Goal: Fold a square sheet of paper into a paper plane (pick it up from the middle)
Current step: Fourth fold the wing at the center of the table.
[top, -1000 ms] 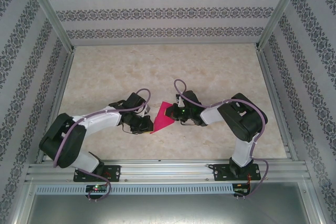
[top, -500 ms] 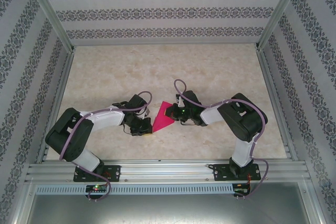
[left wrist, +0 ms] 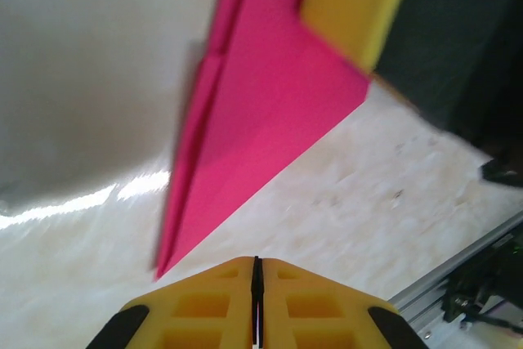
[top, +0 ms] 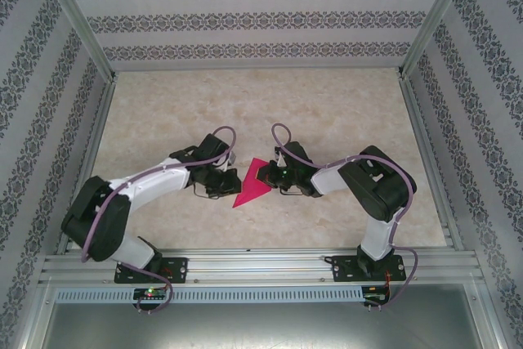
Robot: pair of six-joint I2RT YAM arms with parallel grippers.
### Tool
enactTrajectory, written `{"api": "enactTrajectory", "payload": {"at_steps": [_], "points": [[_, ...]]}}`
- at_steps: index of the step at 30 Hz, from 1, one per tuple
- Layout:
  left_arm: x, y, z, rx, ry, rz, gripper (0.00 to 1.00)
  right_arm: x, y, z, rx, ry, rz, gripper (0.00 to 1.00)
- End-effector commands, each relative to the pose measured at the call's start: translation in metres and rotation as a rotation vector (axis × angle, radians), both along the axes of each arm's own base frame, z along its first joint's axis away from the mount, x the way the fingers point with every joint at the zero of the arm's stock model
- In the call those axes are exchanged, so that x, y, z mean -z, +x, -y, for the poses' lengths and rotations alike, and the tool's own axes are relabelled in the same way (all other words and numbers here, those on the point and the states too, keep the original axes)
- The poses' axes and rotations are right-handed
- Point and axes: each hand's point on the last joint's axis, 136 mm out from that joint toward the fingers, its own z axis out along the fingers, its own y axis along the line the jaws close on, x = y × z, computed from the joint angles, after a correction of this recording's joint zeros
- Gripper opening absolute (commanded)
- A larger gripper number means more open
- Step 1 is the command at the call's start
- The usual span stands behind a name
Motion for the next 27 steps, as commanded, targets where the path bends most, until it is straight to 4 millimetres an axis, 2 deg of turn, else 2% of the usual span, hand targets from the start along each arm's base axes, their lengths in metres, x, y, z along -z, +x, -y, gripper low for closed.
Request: {"api": "enactTrajectory", "payload": {"at_steps": [1,6,11,15,18,20,24,27], "points": [[0.005,0.018,0.019,0.041,-0.048,0.012,0.12,0.046,-0.019,0.027,0.082,-0.158,-0.112,0.01],[0.035,0.027,0.026,0.04,-0.037,-0.033,0.12,0.04,-0.017,0.025,0.082,-0.148,-0.094,0.01],[0.067,0.017,0.005,0.01,0.098,-0.108,0.1,0.022,-0.011,0.015,0.035,-0.11,-0.057,0.03],[0.079,0.004,-0.011,0.003,0.161,-0.133,0.08,-0.005,-0.003,0.007,-0.003,-0.087,0.013,0.04],[0.081,-0.002,-0.013,0.0,0.152,-0.14,0.07,-0.027,-0.001,-0.005,-0.049,-0.05,0.063,0.04],[0.08,-0.001,-0.011,0.007,0.144,-0.133,0.07,-0.032,-0.002,-0.013,-0.065,-0.036,0.069,0.04],[0.077,0.0,-0.009,0.013,0.138,-0.129,0.07,-0.023,-0.006,-0.022,-0.081,-0.046,0.043,0.04],[0.077,-0.001,-0.01,0.013,0.14,-0.132,0.06,-0.006,-0.002,-0.013,-0.043,-0.081,0.017,0.03]]}}
